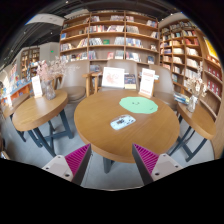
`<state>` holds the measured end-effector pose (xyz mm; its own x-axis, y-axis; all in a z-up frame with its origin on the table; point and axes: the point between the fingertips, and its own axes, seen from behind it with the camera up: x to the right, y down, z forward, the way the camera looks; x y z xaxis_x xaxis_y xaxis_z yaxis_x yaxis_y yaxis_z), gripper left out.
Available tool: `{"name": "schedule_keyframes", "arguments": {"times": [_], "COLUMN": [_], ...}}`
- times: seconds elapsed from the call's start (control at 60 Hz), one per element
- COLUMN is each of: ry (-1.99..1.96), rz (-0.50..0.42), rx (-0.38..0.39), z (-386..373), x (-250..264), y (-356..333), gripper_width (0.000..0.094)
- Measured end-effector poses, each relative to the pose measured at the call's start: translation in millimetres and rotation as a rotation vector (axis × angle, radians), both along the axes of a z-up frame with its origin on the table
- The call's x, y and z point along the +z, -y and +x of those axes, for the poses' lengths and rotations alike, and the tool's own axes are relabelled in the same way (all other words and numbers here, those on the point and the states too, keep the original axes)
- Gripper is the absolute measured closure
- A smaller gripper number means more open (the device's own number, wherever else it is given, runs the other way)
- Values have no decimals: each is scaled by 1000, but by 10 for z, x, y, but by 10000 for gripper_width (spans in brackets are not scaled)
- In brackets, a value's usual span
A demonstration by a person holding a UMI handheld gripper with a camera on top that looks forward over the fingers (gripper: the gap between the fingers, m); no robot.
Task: Arrange mouse
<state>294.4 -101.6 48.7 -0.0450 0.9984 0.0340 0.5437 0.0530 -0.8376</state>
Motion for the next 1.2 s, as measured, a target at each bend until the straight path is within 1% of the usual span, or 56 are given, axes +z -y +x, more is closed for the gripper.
{"name": "schedule_keyframes", "arguments": {"times": [0.017, 0.083, 0.517, 0.95, 1.2], "ry": [5, 5, 71, 112, 128], "rz": [1, 12, 54, -6, -30], "rx": [-4, -17, -78, -119, -115], "z": [41, -114, -762, -1514, -1898], "x": [60, -90, -596, -617, -634], "y": [18, -67, -186, -140, -187], "gripper_width": [93, 95, 89, 83, 80]}}
